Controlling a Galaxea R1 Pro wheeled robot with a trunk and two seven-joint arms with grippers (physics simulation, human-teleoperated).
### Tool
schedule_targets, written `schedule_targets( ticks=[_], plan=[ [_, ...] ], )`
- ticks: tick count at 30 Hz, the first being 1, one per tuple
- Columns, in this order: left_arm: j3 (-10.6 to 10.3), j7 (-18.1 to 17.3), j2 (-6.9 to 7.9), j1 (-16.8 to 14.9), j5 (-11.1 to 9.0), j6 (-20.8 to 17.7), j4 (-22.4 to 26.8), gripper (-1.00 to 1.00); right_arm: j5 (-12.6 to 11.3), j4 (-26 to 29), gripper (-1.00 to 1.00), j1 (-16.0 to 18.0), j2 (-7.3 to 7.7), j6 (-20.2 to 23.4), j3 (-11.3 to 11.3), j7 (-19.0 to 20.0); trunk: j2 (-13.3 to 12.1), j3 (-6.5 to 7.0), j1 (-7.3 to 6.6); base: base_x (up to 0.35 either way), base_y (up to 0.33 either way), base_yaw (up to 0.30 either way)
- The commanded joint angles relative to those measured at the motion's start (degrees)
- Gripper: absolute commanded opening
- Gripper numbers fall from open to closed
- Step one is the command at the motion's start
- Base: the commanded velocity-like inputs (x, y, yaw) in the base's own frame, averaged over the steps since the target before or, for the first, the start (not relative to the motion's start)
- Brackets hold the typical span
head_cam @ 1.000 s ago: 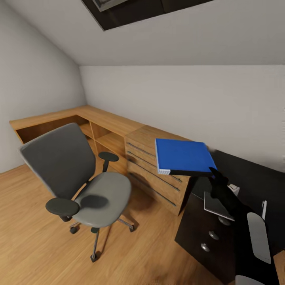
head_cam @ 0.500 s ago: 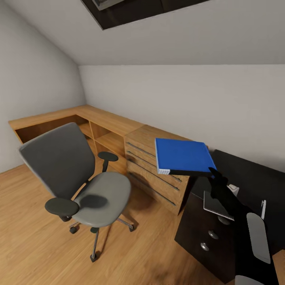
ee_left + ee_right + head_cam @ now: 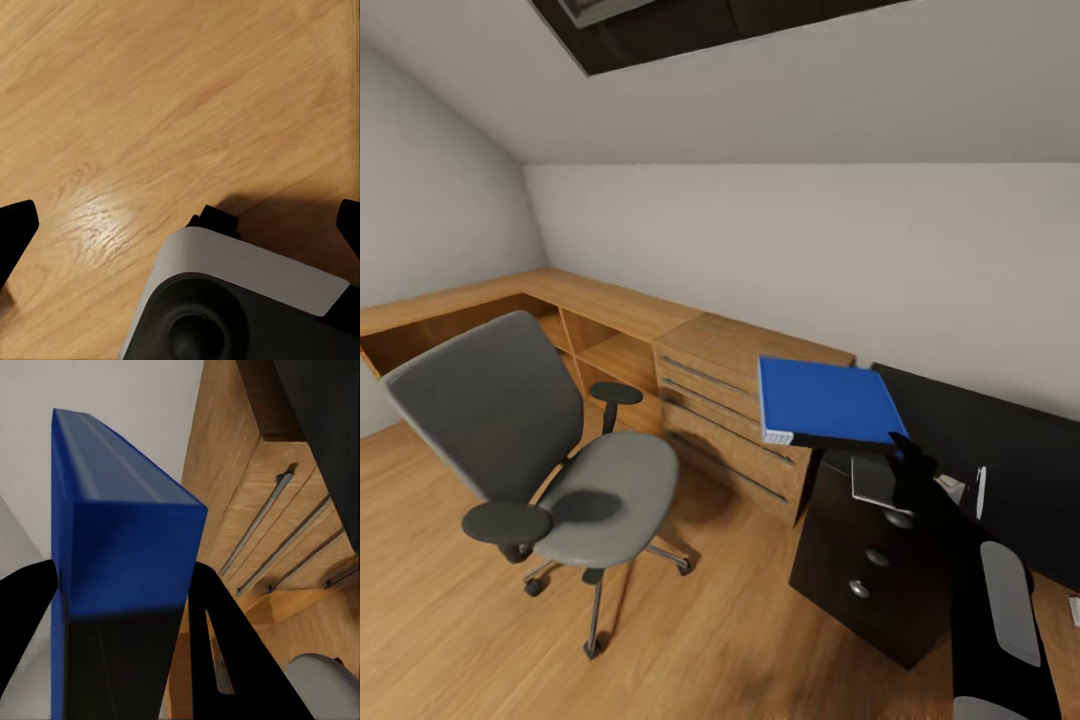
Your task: In the bedroom, organize the workspace by keeping the computer under the desk, ensuring the monitor is on the desk, placing the keyboard on the desk next to the monitor, placing the mouse on the desk next to the keyboard, moving the folder from the swivel chair onto the desk next to the mouse, stacking the notebook on top of the folder with the pen on top of the notebook, and positioning the swivel chair next to the desk.
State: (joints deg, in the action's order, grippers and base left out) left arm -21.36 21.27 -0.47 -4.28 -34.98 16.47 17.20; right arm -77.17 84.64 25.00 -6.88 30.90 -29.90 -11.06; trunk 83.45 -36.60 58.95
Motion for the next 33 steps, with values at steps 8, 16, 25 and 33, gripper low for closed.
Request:
schedule_targets(
  ticks=[8,16,25,33],
  plan=[
    [-0.4,0.4,0.03,0.0,-0.4,0.3,0.0,1.0,-0.6,-2.6,-1.0,0.1,-0.06,-4.2,-0.2,-0.5,0.0,-0.05,0.0,0.0,0.001,-0.268],
    [-0.4,0.4,0.03,0.0,-0.4,0.3,0.0,1.0,-0.5,-3.3,-1.0,0.1,-0.06,-7.9,-0.1,-0.3,0.0,-0.05,0.0,0.0,0.0,-0.269],
    [-0.4,0.4,0.03,0.0,-0.4,0.3,0.0,1.0,2.2,-4.6,-1.0,0.1,-0.06,-13.9,0.1,0.1,0.0,-0.05,0.0,0.0,0.0,-0.269],
    [-0.4,0.4,0.02,0.0,-0.4,0.3,0.0,1.0,2.4,-8.1,-1.0,0.1,-0.06,-19.6,0.3,0.1,0.0,-0.05,0.0,0.0,0.0,-0.279]
  ],
)
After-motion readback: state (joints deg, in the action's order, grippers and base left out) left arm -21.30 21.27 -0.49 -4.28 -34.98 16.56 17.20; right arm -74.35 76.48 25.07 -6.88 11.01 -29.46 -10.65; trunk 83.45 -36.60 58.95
